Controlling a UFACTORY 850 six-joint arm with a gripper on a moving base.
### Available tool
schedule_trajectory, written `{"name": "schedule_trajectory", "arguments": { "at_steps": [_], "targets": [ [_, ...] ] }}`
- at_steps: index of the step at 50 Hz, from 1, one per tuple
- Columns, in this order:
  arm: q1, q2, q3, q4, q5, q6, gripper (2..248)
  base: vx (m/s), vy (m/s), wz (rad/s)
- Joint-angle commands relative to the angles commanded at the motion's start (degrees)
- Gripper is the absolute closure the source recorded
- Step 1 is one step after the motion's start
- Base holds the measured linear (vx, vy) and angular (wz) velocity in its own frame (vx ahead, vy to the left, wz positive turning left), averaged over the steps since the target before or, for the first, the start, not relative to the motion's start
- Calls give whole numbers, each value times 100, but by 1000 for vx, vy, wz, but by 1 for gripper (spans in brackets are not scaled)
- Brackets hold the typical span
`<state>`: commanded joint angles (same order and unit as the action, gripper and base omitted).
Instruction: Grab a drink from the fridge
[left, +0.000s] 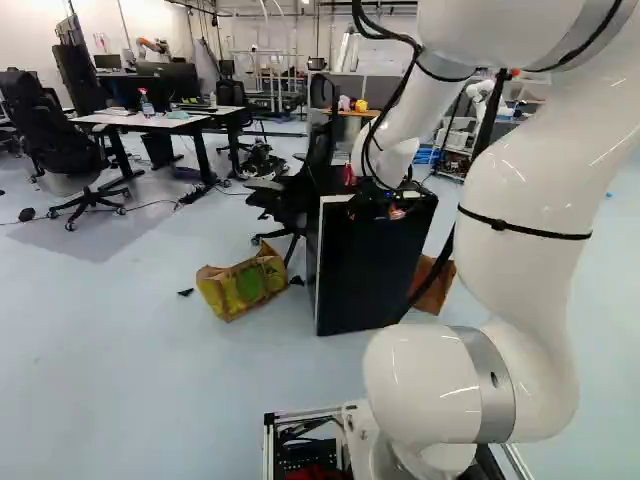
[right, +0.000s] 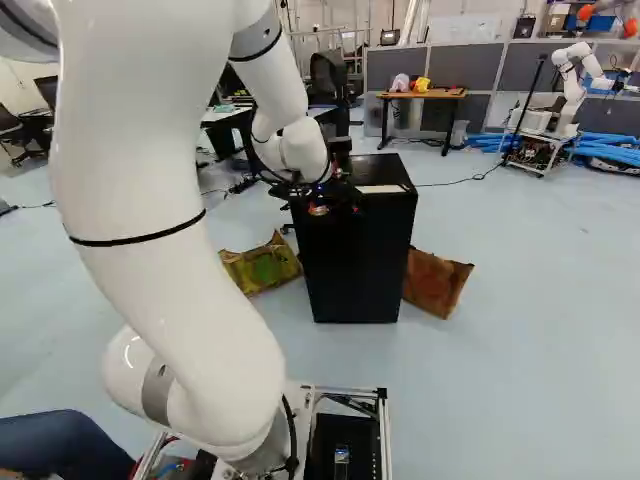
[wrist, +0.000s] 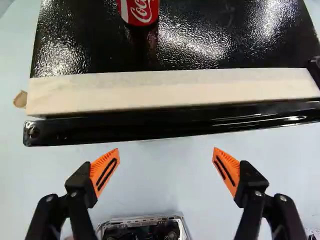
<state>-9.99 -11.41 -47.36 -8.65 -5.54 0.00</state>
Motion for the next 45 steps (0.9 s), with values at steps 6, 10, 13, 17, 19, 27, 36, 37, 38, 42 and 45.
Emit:
{"name": "schedule_trajectory", "arguments": {
  "at_steps": [6, 10, 13, 17, 19, 27, 36, 37, 38, 42, 45],
  "targets": [
    [-11, 152, 177, 0, 0, 0, 3, 0, 0, 0],
    [-18, 256, 295, 0, 5, 0, 3, 0, 0, 0],
    [-23, 335, 385, 0, 34, 0, 3, 0, 0, 0],
    [-31, 446, 509, 0, 119, 0, 3, 0, 0, 0],
    [-34, 495, 565, 0, 170, 0, 3, 0, 0, 0],
    [-45, 717, 806, 7, 443, 0, 3, 0, 0, 0],
    [-31, 943, 1047, 78, 880, 0, 3, 0, 0, 0],
    [-26, 961, 1066, 89, 936, 0, 3, 0, 0, 0],
    [-20, 982, 1087, 102, 1005, 0, 3, 0, 0, 0],
    [4, 1030, 1138, 147, 1227, 0, 3, 0, 0, 0],
    [22, 1057, 1165, 184, 1407, 0, 3, 0, 0, 0]
  ]
}}
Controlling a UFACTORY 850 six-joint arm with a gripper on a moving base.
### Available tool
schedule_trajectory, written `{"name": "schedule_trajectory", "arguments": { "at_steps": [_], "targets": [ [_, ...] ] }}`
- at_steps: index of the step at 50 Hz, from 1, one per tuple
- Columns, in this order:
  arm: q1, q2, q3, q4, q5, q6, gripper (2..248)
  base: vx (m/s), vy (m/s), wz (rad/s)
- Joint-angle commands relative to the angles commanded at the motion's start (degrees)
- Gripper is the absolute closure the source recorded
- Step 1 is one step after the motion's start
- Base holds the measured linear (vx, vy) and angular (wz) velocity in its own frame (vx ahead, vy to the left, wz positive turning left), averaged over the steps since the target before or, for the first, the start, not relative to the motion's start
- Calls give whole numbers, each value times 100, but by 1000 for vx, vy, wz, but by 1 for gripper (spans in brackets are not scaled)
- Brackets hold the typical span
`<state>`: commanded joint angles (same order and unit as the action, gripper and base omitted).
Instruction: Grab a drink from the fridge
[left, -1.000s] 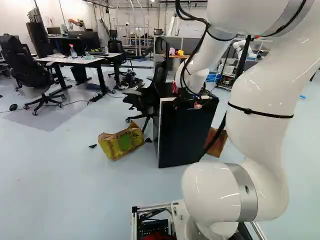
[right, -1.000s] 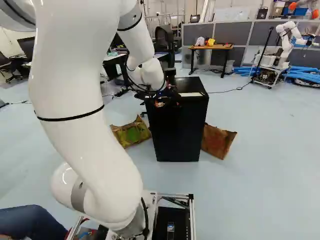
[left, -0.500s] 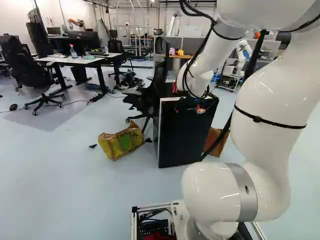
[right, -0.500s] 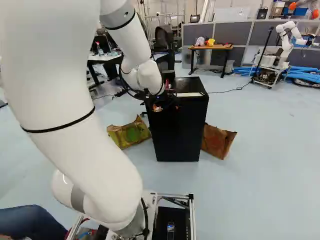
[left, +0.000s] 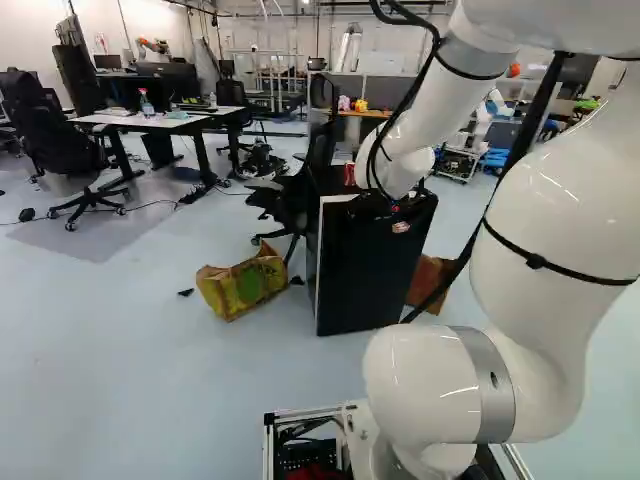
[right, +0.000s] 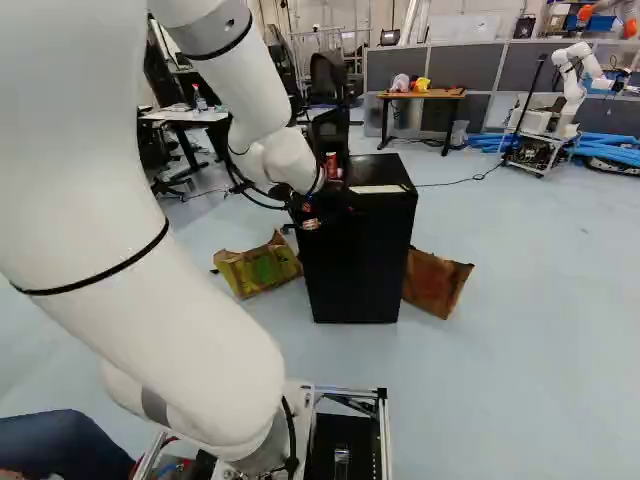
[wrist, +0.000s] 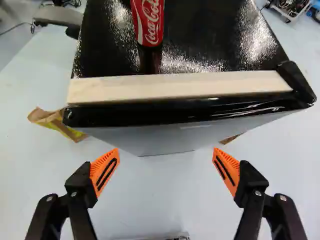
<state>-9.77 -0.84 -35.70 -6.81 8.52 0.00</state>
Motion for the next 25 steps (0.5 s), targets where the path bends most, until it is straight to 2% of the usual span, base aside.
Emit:
{"name": "schedule_trajectory", "arguments": {
  "at_steps": [25],
  "targets": [
    [7, 6, 6, 284, 1508, 0, 3, 0, 0, 0]
  ]
}}
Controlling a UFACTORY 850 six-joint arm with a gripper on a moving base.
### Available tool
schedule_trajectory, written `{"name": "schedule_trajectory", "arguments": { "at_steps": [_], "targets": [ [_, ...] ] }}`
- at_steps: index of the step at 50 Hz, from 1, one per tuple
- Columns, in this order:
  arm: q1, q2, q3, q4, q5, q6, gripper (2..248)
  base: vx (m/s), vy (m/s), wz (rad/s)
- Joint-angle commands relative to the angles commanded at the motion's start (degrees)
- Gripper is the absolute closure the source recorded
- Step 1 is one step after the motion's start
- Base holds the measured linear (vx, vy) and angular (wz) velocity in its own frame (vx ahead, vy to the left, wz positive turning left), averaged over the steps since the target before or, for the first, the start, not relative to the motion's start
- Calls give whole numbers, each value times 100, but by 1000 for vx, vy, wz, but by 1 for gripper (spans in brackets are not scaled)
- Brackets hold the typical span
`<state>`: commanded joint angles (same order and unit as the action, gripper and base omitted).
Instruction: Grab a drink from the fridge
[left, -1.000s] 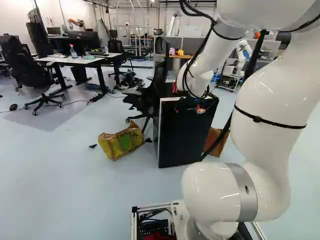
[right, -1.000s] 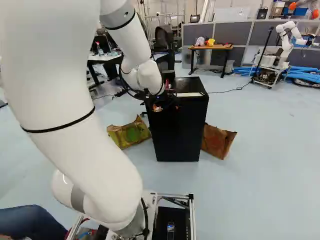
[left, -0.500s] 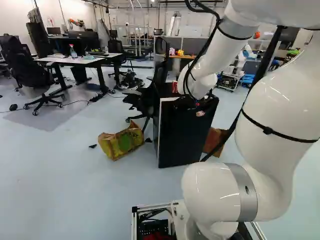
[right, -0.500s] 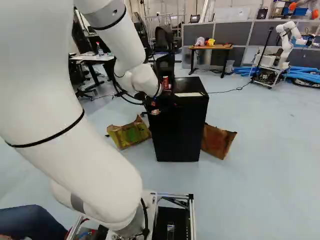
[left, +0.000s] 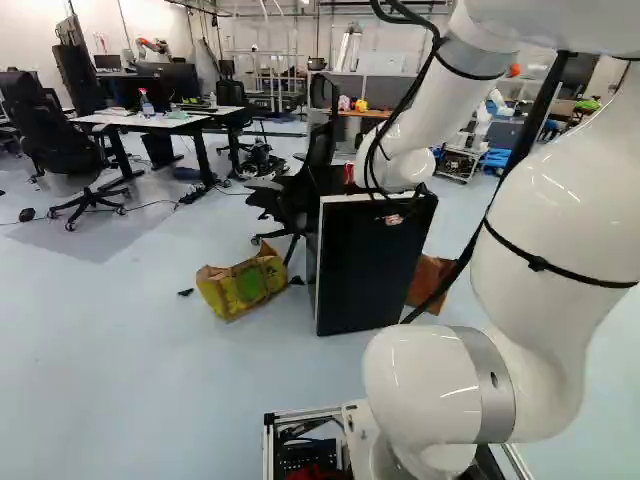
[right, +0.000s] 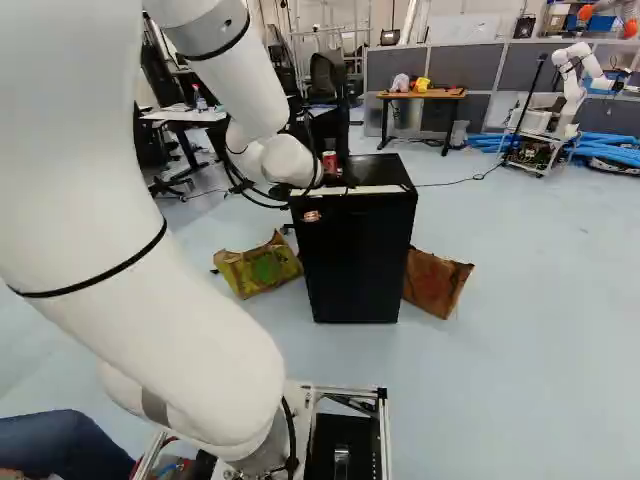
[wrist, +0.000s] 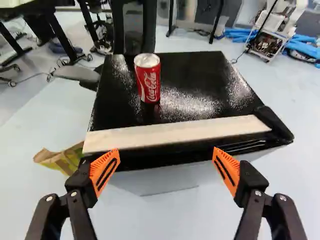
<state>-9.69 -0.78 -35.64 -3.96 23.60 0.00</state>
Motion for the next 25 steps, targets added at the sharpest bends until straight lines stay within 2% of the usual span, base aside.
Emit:
{"name": "schedule_trajectory", "arguments": {
  "at_steps": [25],
  "targets": [
    [24, -502, -245, 0, 1507, 0, 3, 0, 0, 0]
  ]
}}
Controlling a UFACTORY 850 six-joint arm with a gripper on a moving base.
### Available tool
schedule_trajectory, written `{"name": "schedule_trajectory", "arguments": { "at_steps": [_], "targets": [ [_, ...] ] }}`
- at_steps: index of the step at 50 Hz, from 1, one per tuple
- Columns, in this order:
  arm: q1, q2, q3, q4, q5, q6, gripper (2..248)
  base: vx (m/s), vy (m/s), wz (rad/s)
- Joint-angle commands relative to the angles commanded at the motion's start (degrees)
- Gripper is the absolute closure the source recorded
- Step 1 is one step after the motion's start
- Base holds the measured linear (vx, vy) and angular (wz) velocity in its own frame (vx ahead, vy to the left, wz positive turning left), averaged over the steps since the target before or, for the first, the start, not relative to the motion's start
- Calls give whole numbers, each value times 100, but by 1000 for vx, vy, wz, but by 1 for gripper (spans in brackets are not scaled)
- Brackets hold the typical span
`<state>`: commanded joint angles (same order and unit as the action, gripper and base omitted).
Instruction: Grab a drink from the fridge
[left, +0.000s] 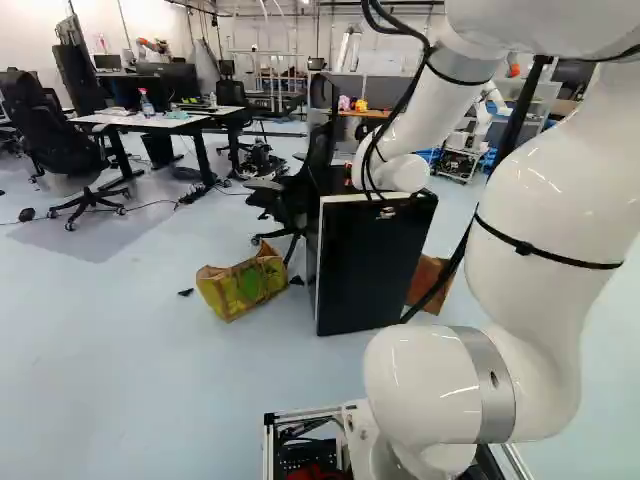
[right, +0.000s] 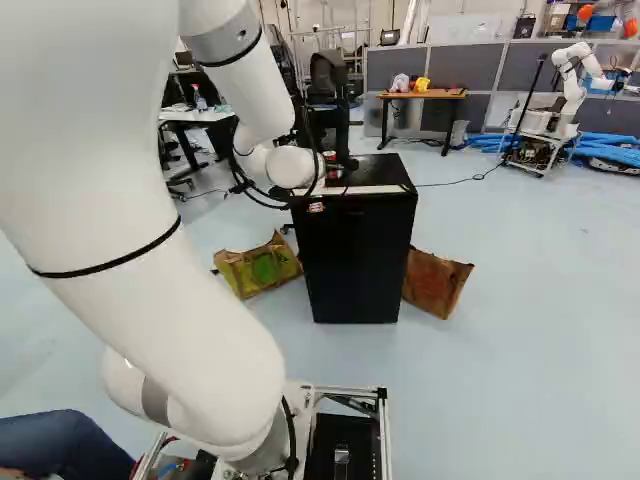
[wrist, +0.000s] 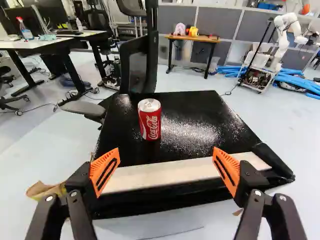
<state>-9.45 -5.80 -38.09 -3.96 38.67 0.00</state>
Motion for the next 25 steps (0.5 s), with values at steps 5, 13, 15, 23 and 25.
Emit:
{"name": "schedule_trajectory", "arguments": {
  "at_steps": [5, 13, 15, 23, 25],
  "targets": [
    [6, -124, -64, 0, 284, 0, 3, 0, 0, 0],
    [16, -317, -165, 0, 616, 0, 3, 0, 0, 0],
    [18, -363, -188, 0, 681, 0, 3, 0, 0, 0],
    [36, -544, -280, 0, 855, 0, 3, 0, 0, 0],
    [42, -589, -303, 0, 882, 0, 3, 0, 0, 0]
  ]
}}
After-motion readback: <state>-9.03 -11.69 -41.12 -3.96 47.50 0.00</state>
